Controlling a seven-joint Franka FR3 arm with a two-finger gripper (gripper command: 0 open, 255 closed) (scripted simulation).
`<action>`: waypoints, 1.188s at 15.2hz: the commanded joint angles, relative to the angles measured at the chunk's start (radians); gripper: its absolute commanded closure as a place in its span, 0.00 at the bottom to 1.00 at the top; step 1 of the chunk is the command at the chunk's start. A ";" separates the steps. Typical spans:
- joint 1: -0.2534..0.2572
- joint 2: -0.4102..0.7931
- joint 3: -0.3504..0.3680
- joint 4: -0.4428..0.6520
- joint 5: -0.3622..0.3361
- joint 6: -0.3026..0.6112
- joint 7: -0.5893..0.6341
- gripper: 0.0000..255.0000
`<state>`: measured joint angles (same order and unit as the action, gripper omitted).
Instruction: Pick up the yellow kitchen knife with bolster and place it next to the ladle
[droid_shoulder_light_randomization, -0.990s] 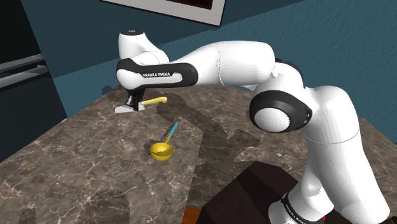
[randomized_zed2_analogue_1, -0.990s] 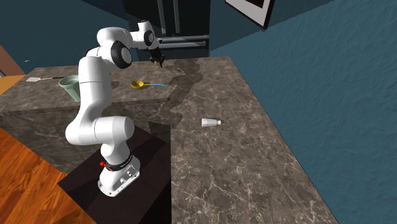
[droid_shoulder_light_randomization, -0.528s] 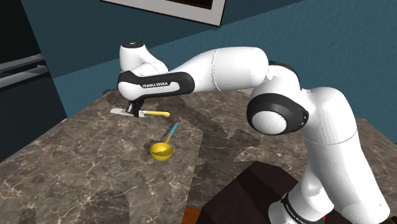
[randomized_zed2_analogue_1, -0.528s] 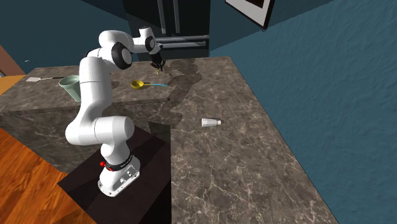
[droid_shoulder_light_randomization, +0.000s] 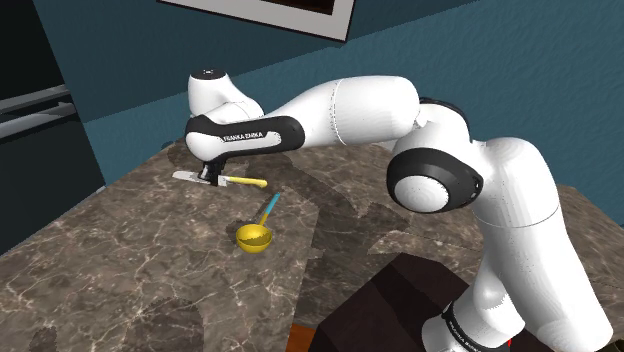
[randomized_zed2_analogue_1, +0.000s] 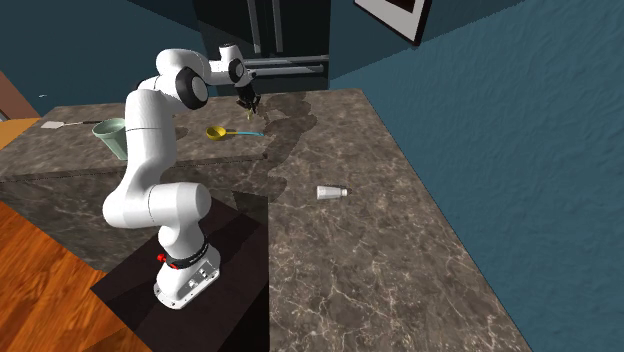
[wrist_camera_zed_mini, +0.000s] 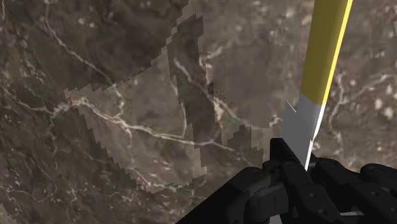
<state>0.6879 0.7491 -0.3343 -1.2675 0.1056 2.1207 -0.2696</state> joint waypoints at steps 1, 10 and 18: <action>0.000 0.000 0.000 0.000 0.000 0.000 0.000 0.00; 0.016 -0.063 -0.010 0.021 -0.015 -0.084 0.008 0.00; 0.016 -0.063 -0.010 0.021 -0.015 -0.084 0.008 0.00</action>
